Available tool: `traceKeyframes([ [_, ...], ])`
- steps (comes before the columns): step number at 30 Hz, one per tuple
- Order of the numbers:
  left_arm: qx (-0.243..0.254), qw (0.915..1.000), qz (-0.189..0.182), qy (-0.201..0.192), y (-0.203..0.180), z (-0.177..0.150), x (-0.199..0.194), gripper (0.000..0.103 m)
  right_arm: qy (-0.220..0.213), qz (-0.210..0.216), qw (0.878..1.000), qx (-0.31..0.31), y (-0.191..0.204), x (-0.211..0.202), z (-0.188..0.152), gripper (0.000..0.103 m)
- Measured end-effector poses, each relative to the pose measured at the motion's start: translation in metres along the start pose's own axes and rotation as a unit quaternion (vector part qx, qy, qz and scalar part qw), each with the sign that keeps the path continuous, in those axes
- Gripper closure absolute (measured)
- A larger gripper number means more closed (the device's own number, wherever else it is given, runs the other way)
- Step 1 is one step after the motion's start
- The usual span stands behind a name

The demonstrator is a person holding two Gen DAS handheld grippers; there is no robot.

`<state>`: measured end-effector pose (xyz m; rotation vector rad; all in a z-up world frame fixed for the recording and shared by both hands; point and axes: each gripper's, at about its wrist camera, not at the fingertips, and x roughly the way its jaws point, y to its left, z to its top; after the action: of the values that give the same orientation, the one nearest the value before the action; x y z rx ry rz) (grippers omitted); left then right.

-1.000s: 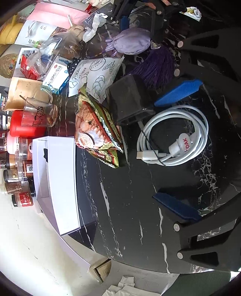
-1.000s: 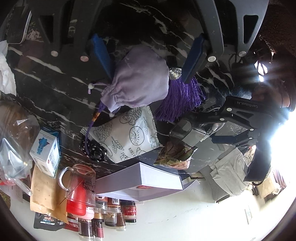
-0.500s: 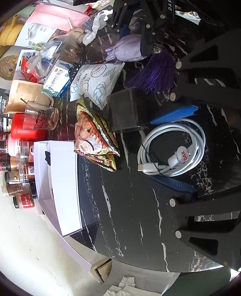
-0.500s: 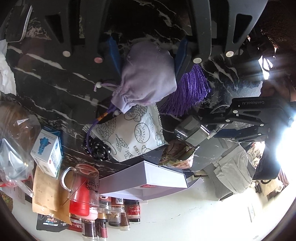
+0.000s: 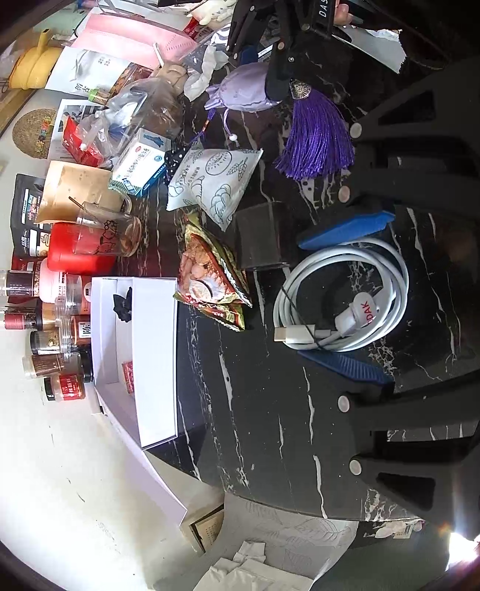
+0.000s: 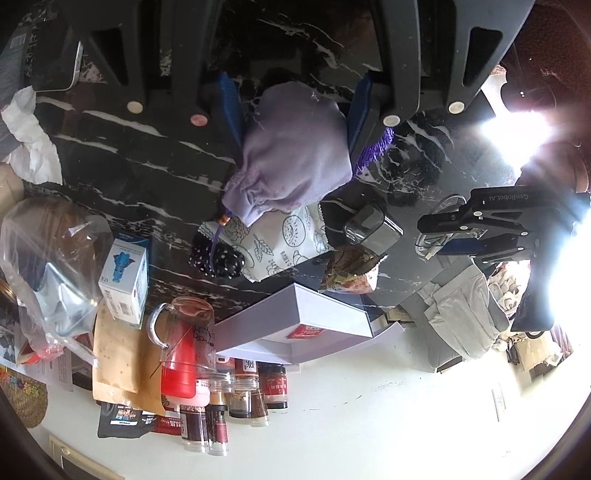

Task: Organize objects
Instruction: 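Carry the white cable with the left tool while the right tool carries the purple pouch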

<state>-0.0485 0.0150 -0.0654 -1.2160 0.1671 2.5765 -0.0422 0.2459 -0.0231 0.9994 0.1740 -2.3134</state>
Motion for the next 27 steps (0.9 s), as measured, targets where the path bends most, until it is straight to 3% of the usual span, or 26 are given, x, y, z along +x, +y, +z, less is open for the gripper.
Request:
traceKeyframes([
  [15, 0.001, 0.9991, 0.017, -0.039, -0.004, 0.02, -0.05, 0.049, -0.078, -0.005, 0.996, -0.038, 0.008, -0.056, 0.03, 0.053],
  [27, 0.002, 0.9971, 0.026, -0.071, 0.007, 0.053, -0.078, 0.049, -0.116, 0.002, 0.99, -0.081, 0.018, -0.075, 0.074, 0.053],
])
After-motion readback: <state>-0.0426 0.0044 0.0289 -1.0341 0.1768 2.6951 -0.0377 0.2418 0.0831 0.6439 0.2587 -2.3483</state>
